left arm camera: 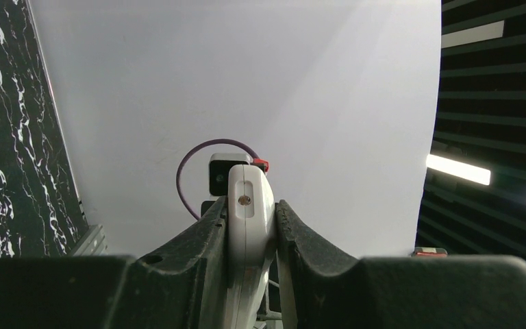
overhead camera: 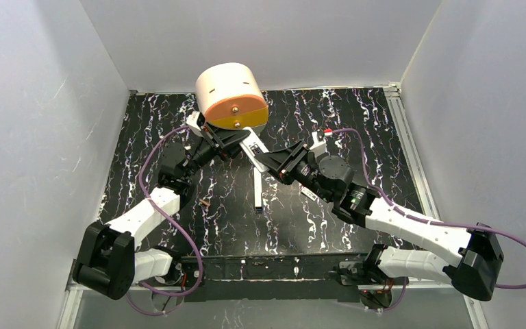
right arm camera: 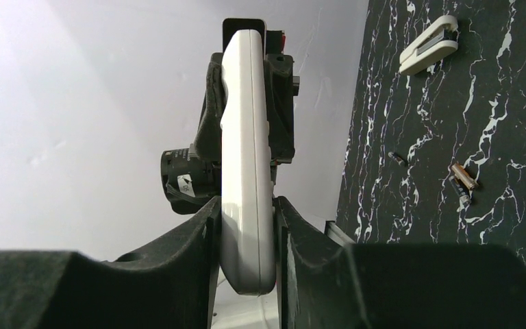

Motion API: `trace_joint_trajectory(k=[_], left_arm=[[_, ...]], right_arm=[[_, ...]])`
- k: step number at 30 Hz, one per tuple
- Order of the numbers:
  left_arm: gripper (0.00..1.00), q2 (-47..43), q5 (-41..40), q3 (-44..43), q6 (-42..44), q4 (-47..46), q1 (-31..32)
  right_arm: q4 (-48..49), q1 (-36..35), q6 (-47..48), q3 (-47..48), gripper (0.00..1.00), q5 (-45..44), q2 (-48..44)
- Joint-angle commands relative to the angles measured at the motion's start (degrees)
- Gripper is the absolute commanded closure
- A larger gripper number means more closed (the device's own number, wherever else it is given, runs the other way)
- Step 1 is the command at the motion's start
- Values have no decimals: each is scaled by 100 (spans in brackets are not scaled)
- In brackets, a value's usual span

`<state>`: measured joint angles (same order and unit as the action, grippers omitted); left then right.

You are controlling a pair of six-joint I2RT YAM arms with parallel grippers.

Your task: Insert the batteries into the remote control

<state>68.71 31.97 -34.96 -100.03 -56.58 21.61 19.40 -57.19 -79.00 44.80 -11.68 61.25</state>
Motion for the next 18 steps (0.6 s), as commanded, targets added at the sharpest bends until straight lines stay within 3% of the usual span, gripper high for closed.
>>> trace_joint_trajectory(k=[1, 5, 9, 13, 18], left_arm=[[100, -239, 157, -20, -66, -470, 28], [100, -240, 156, -2, 1, -469, 28], [100, -259, 192, 13, 239, -436, 28], [100, -335, 204, 76, 761, -326, 28], [100, -295, 434, -21, 1071, -284, 28]], right_arm=[[-544, 94, 51, 125, 62, -90, 113], [-566, 107, 97, 119, 59, -73, 104], [-378, 135, 271, 116, 31, -10, 32], [330, 176, 871, -84, 17, 91, -250], [560, 317, 1731, -43, 13, 717, -484]])
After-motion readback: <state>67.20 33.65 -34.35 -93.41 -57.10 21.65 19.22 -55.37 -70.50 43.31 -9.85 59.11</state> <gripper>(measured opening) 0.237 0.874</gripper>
